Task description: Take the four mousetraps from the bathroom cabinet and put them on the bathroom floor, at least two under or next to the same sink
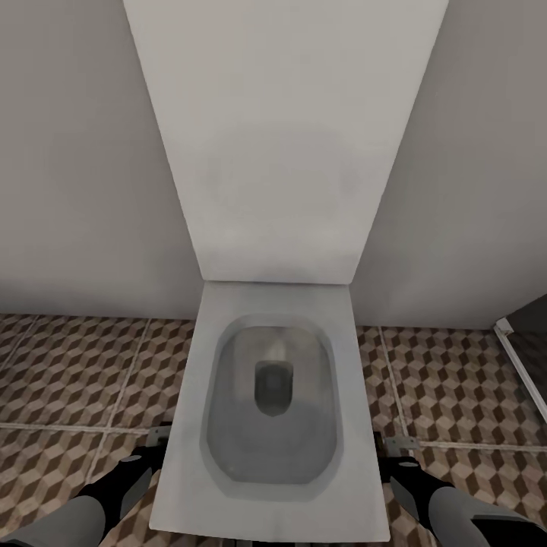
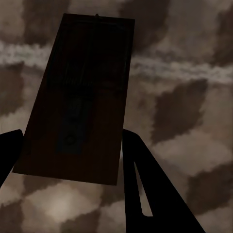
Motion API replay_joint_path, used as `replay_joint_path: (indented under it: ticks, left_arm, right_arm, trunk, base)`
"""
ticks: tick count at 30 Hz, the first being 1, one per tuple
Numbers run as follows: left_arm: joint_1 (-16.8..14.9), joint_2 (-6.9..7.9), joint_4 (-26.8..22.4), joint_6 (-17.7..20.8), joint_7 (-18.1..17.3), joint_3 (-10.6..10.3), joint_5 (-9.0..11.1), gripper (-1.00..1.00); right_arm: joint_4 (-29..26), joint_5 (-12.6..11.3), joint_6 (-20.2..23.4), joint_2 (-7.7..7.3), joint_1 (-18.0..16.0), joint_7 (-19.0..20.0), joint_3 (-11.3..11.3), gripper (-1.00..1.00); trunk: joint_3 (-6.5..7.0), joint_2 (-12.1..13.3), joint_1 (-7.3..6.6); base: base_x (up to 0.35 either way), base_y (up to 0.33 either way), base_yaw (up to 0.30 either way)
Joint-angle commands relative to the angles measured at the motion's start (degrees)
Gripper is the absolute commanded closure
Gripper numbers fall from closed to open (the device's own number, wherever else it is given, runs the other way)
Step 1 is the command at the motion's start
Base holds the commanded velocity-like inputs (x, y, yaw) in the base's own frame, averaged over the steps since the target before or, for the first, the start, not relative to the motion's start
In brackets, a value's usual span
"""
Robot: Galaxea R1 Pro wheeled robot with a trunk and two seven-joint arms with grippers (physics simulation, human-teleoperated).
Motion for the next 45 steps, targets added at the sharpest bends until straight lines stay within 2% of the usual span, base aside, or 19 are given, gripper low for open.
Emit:
replay_joint_path:
  ticks: [1, 16, 22, 26, 45]
  left_arm:
    - [0.01, 0.05, -0.18, 0.35, 0.47, -0.5, 0.27, 1.0]
    - [0.01, 0.03, 0.01, 0.41, 0.73, -0.47, 0.21, 1.0]
    - [0.01, -0.16, 0.48, 0.85, 4.06, -0.38, 0.31, 1.0]
    - [0.01, -0.13, 0.58, 0.93, 4.92, -0.35, 0.36, 1.0]
    - [0.01, -0.17, 0.74, 1.05, 4.73, -0.46, 0.31, 1.0]
  right_arm:
    - [-0.01, 0.36, 0.08, 0.0, 0.0, -0.16, -0.1, -1.0]
    - [-0.01, 0.39, 0.07, 0.0, 0.01, -0.16, -0.1, -1.0]
    - [-0.01, 0.39, 0.08, 0.0, -0.01, -0.16, -0.1, -1.0]
    - [-0.01, 0.39, 0.08, 0.0, -0.02, -0.16, -0.1, -1.0]
    - [-0.01, 0.39, 0.08, 0.0, 0.02, -0.16, -0.1, -1.0]
  trunk:
    - [-0.03, -0.01, -0.01]
    - [-0.03, -0.01, -0.01]
    - [-0.03, -0.01, -0.01]
    - [-0.03, -0.01, -0.01]
    - [-0.03, -0.01, -0.01]
  base:
    - [0.0, 0.0, 0.0]
    - [0.0, 0.0, 0.0]
    - [0.0, 0.0, 0.0]
    - [0.0, 0.0, 0.0]
    - [0.0, 0.0, 0.0]
